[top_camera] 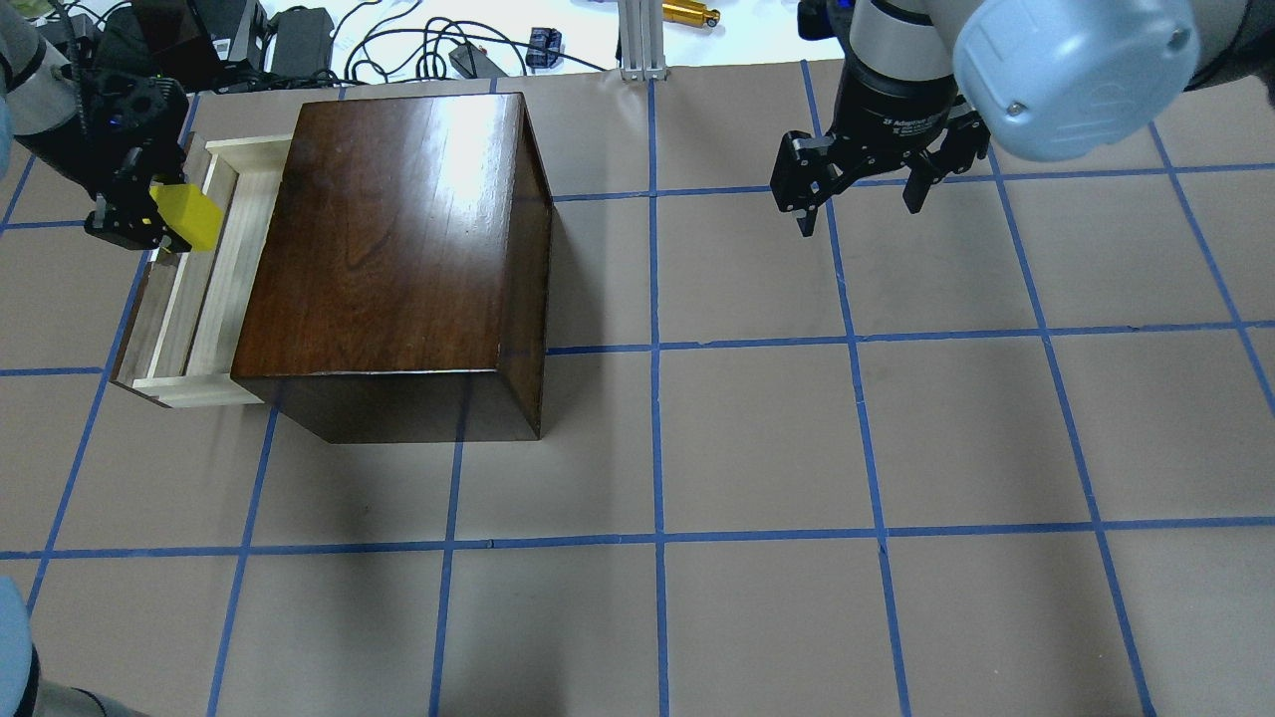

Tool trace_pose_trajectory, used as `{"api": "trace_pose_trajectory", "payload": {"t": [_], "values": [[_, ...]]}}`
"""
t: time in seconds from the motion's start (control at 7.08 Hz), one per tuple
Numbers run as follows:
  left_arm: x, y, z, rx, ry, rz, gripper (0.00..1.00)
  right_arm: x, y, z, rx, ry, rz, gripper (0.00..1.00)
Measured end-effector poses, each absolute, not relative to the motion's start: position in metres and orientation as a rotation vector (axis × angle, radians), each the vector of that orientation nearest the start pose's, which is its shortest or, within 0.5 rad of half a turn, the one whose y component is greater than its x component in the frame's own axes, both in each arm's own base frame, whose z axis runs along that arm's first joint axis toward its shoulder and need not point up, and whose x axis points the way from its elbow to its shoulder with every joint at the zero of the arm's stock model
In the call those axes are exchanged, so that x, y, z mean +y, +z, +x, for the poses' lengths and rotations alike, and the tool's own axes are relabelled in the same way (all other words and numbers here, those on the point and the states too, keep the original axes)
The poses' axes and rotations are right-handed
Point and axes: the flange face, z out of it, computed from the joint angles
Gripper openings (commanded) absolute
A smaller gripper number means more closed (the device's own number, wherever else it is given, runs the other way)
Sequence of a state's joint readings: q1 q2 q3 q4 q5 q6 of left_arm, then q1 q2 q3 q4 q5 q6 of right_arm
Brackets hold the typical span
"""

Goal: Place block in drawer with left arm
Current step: 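Lower the cube into the drawer and open the left gripper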

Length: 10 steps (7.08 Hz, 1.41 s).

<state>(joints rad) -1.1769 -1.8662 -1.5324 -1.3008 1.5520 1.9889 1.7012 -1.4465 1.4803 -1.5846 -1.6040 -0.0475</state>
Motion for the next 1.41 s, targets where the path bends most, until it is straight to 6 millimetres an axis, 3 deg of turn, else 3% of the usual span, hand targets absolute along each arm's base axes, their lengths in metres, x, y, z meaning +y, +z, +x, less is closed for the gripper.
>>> {"api": "trace_pose_trajectory", "payload": {"t": [0.42, 0.56, 0.71, 0.99, 1.13, 1.41], "values": [[-0.615, 0.316, 0.107, -2.174, 0.016, -2.233, 0.00, -0.521, 0.469, 0.199, 3.163, 0.029, -0.281, 1.00], [-0.616, 0.308, 0.107, -2.172, 0.016, -2.229, 0.89, -0.521, 0.469, 0.199, 3.163, 0.029, -0.280, 1.00], [-0.616, 0.305, 0.106, -2.170, 0.016, -2.226, 1.00, -0.521, 0.469, 0.199, 3.164, 0.029, -0.281, 1.00], [-0.615, 0.312, 0.100, -2.168, 0.042, -2.223, 1.00, -0.521, 0.469, 0.199, 3.163, 0.029, -0.282, 1.00], [-0.611, 0.327, 0.092, -2.170, 0.046, -2.212, 1.00, -0.521, 0.470, 0.199, 3.163, 0.029, -0.282, 1.00], [-0.589, 0.376, 0.077, -2.193, 0.013, -2.125, 1.00, -0.521, 0.470, 0.199, 3.163, 0.029, -0.282, 1.00]]}}
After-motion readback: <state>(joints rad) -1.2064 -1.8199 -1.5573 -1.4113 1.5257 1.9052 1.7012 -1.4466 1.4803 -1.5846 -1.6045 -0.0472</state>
